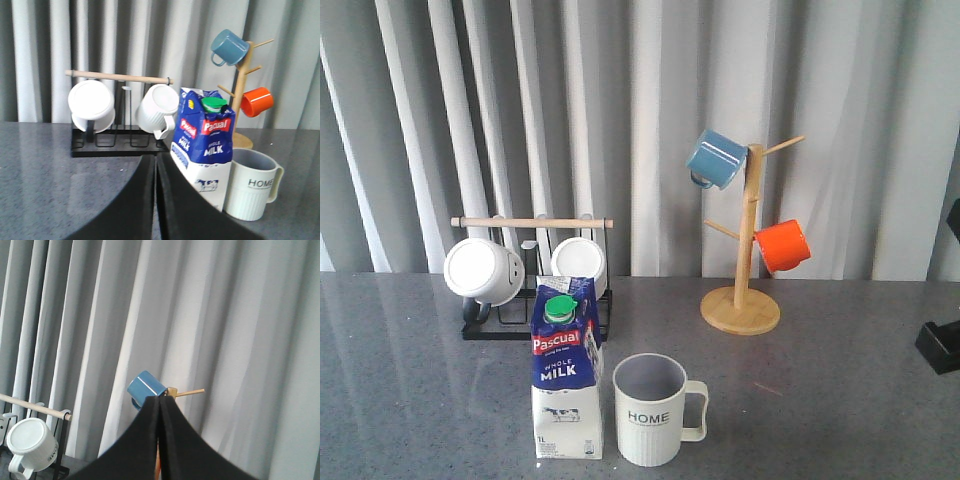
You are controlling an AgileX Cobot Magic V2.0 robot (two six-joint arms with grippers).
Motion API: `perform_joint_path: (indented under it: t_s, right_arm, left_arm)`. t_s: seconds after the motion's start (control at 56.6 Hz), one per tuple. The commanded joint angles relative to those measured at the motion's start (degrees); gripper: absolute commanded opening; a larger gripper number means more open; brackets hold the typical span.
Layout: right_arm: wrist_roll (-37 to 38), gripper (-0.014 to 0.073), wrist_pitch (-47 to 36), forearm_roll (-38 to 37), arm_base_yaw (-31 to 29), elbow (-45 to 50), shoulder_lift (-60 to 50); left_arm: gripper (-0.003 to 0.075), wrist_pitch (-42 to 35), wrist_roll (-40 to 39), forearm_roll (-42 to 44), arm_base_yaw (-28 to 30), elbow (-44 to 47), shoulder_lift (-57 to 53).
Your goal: Place milk next to cup
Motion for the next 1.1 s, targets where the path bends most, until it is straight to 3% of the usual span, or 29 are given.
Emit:
perform_joint_path:
  t_s: [0.0, 0.23, 0.336, 0.548, 0.831, 1.079]
  right_arm:
    - [-0.3, -0.0008, -4.0, -0.1, -0.3, -1.6, -0.6]
    - [-0.3, -0.0008, -4.0, -0.1, -0.3, -1.6, -0.6]
    - [-0.3, -0.0008, -4.0, -0.1, -0.3, -1.6, -0.6]
    - [-0.3, -0.0008, -4.0, -0.1, -0.3, -1.6, -0.6]
    - [-0.3, -0.0008, -4.0, -0.1, -0.3, -1.6, -0.6]
    - [-0.3, -0.0008, -4.0, -0.1, -0.3, -1.6, -0.5]
  left_arm:
    - [-0.0007, -1.7, -4.4, 3.9, 3.1, 1.4, -5.0]
    - [-0.0007, -6.3, -11.8, 9.3, 8.0, 12.5, -17.1]
    - [-0.0007, -0.8, -11.8, 10.6, 9.6, 12.3, -19.8]
    - [-0.0007, 2.8, -15.1, 18.3, 10.2, 12.3, -25.1]
    - [-0.0007, 10.6, -15.1, 17.4, 10.2, 12.3, -32.7]
    - [-0.0007, 14.2, -14.1, 12.0, 8.1, 12.3, -32.6]
